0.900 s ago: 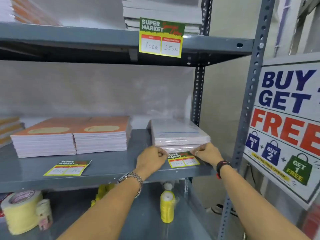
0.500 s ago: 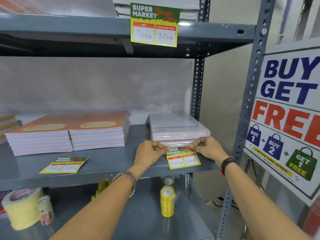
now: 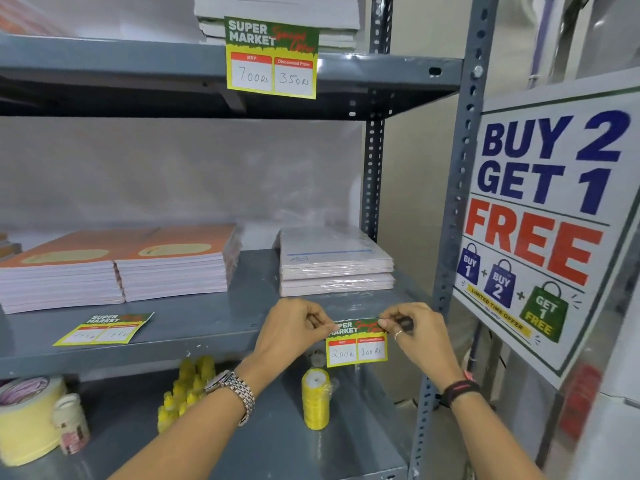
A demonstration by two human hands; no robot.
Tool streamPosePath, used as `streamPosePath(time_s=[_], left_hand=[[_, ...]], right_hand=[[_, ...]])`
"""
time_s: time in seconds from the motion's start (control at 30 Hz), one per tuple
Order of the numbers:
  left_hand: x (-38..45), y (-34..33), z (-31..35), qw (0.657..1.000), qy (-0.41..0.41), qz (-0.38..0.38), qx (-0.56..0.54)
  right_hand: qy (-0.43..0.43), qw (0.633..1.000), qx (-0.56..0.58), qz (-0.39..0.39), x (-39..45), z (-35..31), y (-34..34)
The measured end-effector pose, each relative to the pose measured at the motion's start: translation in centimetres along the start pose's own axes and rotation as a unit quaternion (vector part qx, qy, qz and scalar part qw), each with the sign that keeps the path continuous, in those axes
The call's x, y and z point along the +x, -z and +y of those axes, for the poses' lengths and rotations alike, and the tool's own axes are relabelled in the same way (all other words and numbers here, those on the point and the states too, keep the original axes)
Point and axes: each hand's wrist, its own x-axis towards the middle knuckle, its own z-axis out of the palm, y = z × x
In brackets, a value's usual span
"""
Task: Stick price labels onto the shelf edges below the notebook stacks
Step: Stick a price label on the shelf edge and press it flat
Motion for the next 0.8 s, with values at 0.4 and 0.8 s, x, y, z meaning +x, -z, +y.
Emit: streamPosePath(time_s=[0.4, 0.8], left_hand=[[0.6, 0.0, 0.3, 0.997, -0.026, -0.014, 0.069], [1.3, -2.0, -0.1, 0.939, -0.202, -0.064, 0.272]], right_hand=[[0.042, 0.997, -0.053, 0.038, 0.1, 0.0, -0.8], [0.157, 0.955, -0.206, -0.143, 2.1, -1.0, -3.0]])
